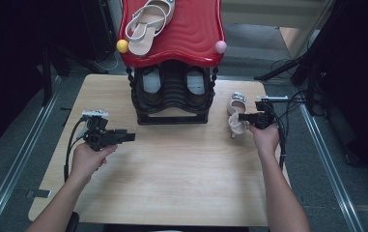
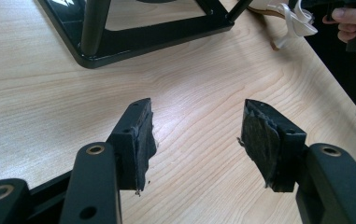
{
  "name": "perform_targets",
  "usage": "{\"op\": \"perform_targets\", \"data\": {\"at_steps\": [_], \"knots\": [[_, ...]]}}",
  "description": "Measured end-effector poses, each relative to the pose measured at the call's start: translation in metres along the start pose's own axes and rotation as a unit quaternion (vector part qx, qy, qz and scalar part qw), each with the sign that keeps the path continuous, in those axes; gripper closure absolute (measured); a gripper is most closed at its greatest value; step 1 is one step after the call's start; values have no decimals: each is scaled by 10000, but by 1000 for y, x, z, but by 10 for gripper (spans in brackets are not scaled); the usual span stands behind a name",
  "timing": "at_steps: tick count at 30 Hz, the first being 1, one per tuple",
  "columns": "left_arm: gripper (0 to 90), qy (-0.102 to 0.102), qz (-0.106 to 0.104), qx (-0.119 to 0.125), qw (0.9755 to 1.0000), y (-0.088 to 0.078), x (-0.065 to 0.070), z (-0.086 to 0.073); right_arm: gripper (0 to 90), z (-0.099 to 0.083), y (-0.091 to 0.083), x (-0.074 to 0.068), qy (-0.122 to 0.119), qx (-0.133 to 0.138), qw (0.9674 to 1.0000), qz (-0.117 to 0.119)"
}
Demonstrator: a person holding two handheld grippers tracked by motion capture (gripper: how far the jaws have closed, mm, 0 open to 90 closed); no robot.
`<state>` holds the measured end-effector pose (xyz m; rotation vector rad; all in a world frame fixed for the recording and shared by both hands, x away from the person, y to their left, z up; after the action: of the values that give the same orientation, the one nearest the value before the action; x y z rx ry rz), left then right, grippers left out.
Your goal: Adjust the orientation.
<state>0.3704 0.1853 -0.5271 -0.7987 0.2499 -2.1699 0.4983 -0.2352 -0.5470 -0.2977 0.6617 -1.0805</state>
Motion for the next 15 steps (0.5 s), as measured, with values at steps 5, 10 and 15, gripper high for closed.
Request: {"op": "perform_targets", "data": {"at_steps": [5,10,15], "knots": [[437,18,-3,-21,10000,0,0,0,900,-1,-6,6,-35,-10,10000,-36],[437,-2,3,-14,10000,0,0,0,900,-1,-10,10,14,-2,10000,-66],[437,15,9,-42,10000,1,0,-1,900,-2,-10,10,92,152,9998,11]]}}
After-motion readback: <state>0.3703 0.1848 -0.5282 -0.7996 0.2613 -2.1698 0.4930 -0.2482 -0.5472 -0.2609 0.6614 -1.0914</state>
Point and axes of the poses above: each handheld gripper's, and its own axes: y roughly forward along the jaws, z roughly out of its top, x roughly to its right, the point moved 9 cm from there along y, roughly forward along the jaws, and after that the axes turned 14 degrees about x, right-handed, at the moved point
